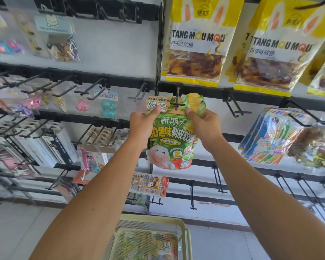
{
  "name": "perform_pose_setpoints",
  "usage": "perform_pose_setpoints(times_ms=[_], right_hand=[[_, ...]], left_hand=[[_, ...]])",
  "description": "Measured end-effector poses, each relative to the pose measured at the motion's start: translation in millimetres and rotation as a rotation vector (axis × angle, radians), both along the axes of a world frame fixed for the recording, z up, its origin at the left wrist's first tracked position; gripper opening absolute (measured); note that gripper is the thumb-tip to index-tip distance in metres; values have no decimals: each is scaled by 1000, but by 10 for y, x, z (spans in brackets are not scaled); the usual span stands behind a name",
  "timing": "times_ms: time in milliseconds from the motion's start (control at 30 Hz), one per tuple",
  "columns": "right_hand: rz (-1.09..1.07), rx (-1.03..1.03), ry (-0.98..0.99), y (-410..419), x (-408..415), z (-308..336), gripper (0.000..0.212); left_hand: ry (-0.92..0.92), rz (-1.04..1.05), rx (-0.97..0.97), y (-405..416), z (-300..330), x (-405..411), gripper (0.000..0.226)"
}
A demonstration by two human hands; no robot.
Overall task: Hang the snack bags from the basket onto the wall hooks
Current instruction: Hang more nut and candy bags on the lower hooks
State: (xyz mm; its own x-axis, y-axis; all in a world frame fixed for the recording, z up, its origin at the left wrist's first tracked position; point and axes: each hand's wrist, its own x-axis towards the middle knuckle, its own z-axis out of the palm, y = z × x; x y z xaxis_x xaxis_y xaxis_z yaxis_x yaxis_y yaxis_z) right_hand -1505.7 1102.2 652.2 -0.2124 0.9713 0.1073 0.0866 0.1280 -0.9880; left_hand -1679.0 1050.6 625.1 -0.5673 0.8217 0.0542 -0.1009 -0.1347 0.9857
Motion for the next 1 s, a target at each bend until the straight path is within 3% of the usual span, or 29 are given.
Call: perform_pose_setpoints(times_ms=[100,233,400,567,633,733,867,1000], right_hand=[[-80,58,-69,121,-32,-48,13],[-223,119,-141,226,-70,-94,37],[-312,105,-148,268,-86,-122,48],[-277,172,-260,287,-71,-173,30],[-261,176,-281,257,-40,-180,30],[-261,170,-297,121,3,-184,47],[-256,264,-382,-214,82,-279,51],[-204,411,-625,-704,194,-413,43]], left_hand=[[12,17,-47,63,63,15,53],[71,84,-52,195,42,-7,23],[65,187,-101,312,9,14,24],[112,232,-100,254,33,80,25],[182,232,-86,180,38,89,14],[333,207,-79,24,-1,104,9],[640,174,-142,-317,-111,185,19],[906,132,-249,-729,-264,291,36]])
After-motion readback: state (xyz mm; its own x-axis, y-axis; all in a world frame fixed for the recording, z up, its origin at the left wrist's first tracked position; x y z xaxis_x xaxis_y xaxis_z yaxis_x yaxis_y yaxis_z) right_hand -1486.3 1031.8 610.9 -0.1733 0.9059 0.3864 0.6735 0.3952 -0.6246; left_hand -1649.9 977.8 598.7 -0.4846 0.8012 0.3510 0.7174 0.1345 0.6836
